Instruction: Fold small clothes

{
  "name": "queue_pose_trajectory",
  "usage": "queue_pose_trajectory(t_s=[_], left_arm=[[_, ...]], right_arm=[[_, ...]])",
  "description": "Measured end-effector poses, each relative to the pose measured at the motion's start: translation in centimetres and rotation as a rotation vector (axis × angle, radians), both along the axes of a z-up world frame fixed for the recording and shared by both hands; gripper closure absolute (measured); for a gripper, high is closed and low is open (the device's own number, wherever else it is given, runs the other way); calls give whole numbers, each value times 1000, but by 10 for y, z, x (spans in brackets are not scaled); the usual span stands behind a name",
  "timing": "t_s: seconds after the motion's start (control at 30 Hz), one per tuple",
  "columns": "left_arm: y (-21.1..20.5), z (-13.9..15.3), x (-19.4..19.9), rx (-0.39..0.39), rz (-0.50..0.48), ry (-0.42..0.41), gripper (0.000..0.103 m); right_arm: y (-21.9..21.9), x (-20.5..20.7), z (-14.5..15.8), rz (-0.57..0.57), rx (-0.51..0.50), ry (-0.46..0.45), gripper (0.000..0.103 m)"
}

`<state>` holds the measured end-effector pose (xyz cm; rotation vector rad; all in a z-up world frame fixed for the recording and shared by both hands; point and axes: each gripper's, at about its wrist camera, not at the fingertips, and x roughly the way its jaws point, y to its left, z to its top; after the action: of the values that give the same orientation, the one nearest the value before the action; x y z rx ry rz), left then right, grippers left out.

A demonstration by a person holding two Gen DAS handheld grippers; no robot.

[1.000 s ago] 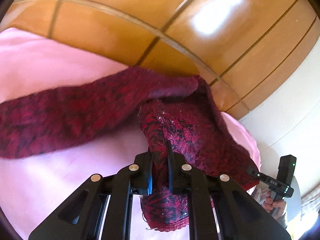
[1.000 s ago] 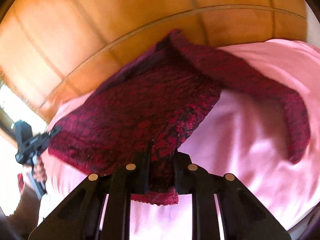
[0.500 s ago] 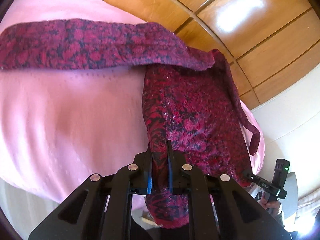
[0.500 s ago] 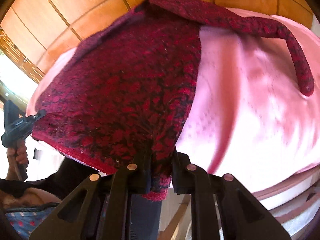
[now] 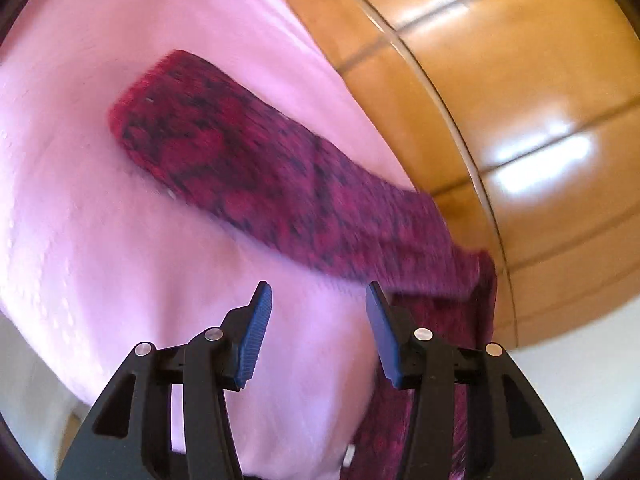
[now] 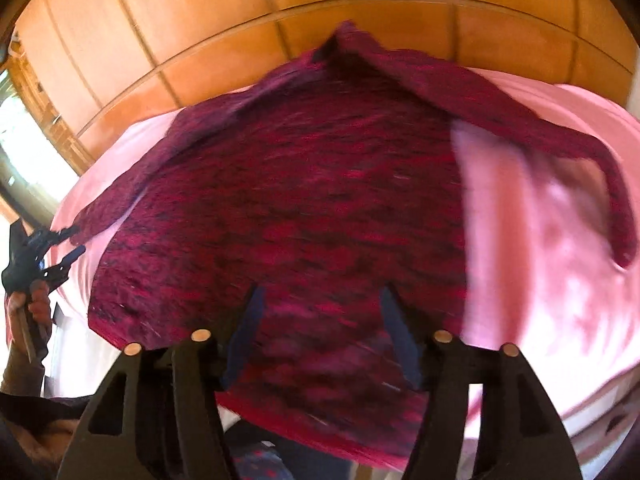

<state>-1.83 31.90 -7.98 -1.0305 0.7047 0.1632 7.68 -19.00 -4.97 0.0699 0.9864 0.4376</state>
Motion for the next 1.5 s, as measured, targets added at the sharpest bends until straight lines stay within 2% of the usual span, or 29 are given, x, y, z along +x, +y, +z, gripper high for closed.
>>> queue_pose_trajectory(t_s=[0.17, 0.2, 0.23, 0.27, 0.37, 0.53, 0.7, 0.77, 0.87, 1.03, 1.2, 1.37, 1.43, 1.5], left_arm=[[22, -20, 19, -81, 86, 17, 55], [23, -23, 21, -93, 99, 10, 60], [24, -23, 23, -100, 102, 0, 69], [25, -24, 30, -87, 100, 7, 91], [29, -17, 35, -72, 103, -23, 97], [31, 26, 33, -5, 88, -144, 98], [32, 91, 28, 84, 62, -295, 98], [31, 114, 32, 119, 49, -338, 98], [33, 136, 45, 154, 51, -358, 98], [51, 142, 69, 143, 103, -332, 98], [75, 142, 100, 150, 158, -259, 98], [114, 106, 134, 69, 274, -93, 97], [128, 91, 144, 76, 319, -24, 96], [138, 85, 151, 144, 335, 33, 80]], right_arm=[[43, 12, -7, 47, 17, 1, 40], [46, 12, -7, 50, 23, -3, 40], [50, 15, -6, 54, 26, -8, 40], [56, 19, -5, 57, 24, -15, 40], [70, 39, -4, 51, 18, -31, 41], [89, 86, -1, 52, 0, -58, 49], [127, 133, -6, 104, -46, -70, 51], [142, 146, -6, 122, -50, -75, 51], [171, 174, -1, 140, -46, -91, 51], [205, 227, 21, 118, -27, -136, 50], [225, 274, 39, 79, -36, -163, 50], [233, 304, 43, 43, -33, -160, 49], [227, 299, 42, 36, -22, -166, 43], [219, 288, 38, 38, -12, -165, 41]])
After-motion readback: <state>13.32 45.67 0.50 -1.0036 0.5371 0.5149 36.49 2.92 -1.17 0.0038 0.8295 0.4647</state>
